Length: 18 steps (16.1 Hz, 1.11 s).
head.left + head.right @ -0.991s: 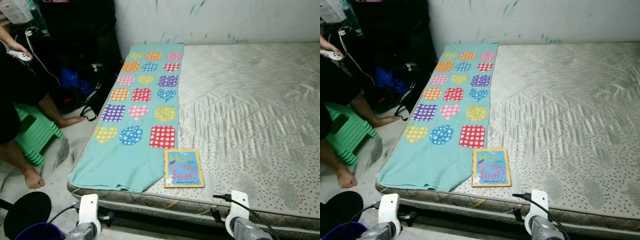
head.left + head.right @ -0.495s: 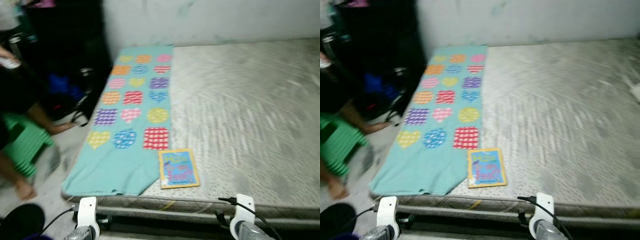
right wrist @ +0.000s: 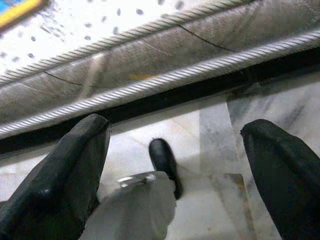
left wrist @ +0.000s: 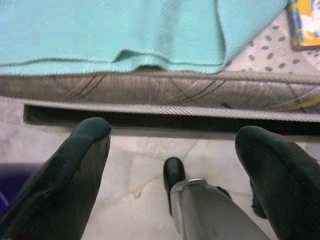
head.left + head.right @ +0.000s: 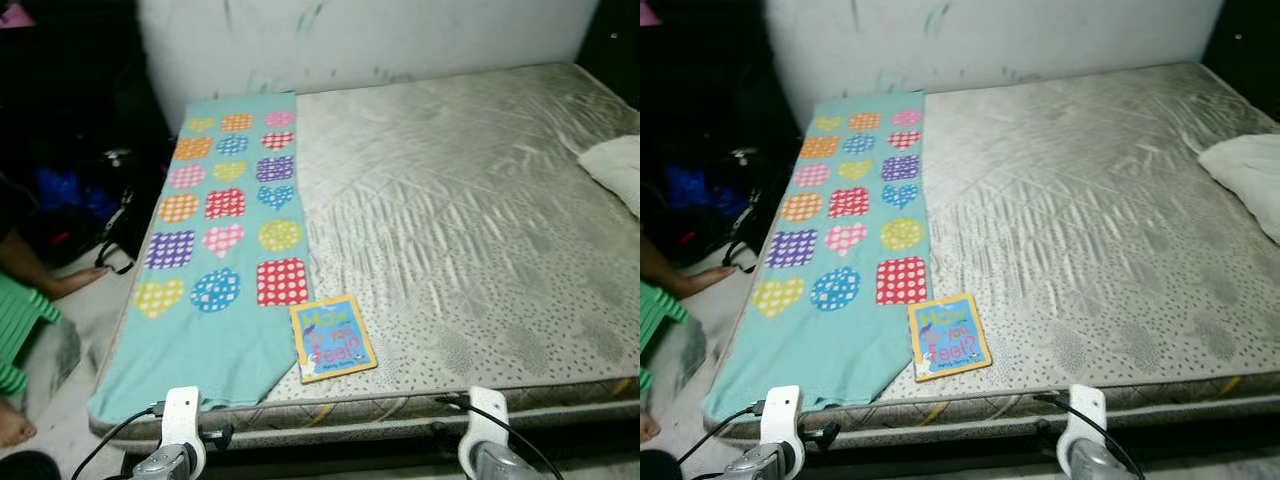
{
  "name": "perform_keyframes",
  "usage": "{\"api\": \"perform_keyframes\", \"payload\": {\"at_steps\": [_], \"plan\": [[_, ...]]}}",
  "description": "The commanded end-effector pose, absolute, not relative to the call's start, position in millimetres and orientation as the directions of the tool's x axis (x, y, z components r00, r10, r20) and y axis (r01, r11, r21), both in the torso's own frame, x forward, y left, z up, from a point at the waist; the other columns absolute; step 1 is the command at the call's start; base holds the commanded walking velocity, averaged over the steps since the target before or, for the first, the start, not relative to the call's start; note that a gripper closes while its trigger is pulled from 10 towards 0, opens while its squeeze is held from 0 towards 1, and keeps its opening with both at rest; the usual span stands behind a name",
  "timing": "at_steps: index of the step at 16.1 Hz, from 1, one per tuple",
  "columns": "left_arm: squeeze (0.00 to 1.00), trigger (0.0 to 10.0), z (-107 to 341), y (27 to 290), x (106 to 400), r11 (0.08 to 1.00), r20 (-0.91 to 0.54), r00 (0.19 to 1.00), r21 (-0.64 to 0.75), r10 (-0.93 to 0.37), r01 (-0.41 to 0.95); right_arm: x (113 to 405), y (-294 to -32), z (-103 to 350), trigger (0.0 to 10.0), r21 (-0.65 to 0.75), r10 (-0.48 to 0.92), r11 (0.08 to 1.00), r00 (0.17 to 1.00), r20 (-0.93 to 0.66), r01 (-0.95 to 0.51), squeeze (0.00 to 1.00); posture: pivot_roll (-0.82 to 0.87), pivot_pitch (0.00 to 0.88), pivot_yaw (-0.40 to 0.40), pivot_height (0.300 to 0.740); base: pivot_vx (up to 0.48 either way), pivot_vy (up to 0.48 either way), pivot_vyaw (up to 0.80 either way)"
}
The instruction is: Clean up the room
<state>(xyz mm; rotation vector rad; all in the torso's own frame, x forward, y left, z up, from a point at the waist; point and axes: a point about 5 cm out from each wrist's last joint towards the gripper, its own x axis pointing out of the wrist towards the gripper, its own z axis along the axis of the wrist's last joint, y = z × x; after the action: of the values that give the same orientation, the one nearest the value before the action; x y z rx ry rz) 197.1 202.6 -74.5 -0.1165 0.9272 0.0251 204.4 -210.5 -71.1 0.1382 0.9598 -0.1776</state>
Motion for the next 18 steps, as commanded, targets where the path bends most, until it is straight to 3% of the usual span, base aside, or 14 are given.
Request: {"api": "perform_keyframes", "payload": {"at_steps": [1, 6, 14, 18], "plan": [[0.00, 10.0, -74.9, 207.1, 194.8, 0.994, -0.805, 0.593, -0.078, -0.018, -0.075, 210.8, -205.7, -68.4, 10.0, 0.041, -0.082, 0.980, 0.577, -0.812, 0.197, 0.00, -0.10, 0.000, 0.116, 0.740, 0.000, 0.000, -0.48], [0.00, 10.0, -74.8, 206.9, 194.7, 0.994, -0.802, 0.596, -0.085, -0.026, -0.071, 209.6, -204.6, -69.2, 10.0, 0.030, -0.077, 0.984, 0.573, -0.816, 0.174, 0.00, -0.10, 0.000, 0.111, 0.740, 0.000, 0.000, -0.08], [0.00, 10.0, -75.3, 204.9, 194.4, 0.994, -0.805, 0.592, -0.089, -0.037, -0.060, 207.1, -207.9, -70.1, 10.0, 0.016, -0.087, 0.984, 0.568, -0.819, 0.175, 0.00, -0.10, 0.000, 0.113, 0.740, 0.000, 0.000, -0.62], [0.00, 10.0, -76.0, 202.9, 193.8, 0.994, -0.807, 0.590, -0.095, -0.044, -0.056, 208.5, -207.7, -69.3, 10.0, 0.015, -0.086, 0.985, 0.571, -0.816, 0.170, 0.00, -0.10, 0.000, 0.111, 0.740, 0.000, 0.000, 0.00]]}}
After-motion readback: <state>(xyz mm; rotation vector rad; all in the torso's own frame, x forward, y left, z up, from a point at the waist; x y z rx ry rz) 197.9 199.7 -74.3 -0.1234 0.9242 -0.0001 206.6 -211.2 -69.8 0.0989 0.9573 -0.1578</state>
